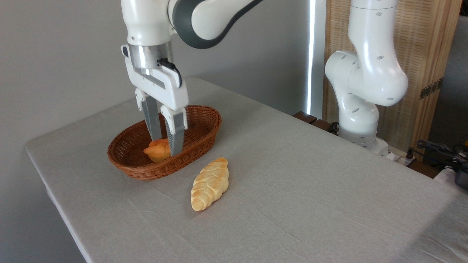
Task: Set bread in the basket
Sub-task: 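Lower the round roll into the basket and open the gripper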
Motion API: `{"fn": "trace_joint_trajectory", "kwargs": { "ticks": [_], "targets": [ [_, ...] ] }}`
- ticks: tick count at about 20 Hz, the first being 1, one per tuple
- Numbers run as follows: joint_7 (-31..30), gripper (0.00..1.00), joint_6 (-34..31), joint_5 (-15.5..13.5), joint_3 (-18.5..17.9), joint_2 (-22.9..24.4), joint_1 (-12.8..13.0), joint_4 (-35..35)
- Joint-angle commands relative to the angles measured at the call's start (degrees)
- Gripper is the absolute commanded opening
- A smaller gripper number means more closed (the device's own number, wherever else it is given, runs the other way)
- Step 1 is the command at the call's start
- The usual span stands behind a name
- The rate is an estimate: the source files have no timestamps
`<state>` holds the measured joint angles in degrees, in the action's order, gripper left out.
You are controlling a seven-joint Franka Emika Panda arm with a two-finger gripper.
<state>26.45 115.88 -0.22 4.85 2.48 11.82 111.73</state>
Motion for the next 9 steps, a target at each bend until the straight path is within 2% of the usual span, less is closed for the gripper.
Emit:
{"fn": "trace_joint_trajectory", "kwargs": {
  "ticks": [1,6,9],
  "targets": [
    [4.0,1.0,-1.3,1.5,-6.0,-0.7,0.4,-0.7],
    [16.6,1.0,-9.6,0.8,-9.9,-0.7,0.4,-0.8],
    [17.1,1.0,-9.8,0.6,-9.9,-0.8,0.4,-0.8]
  ]
}}
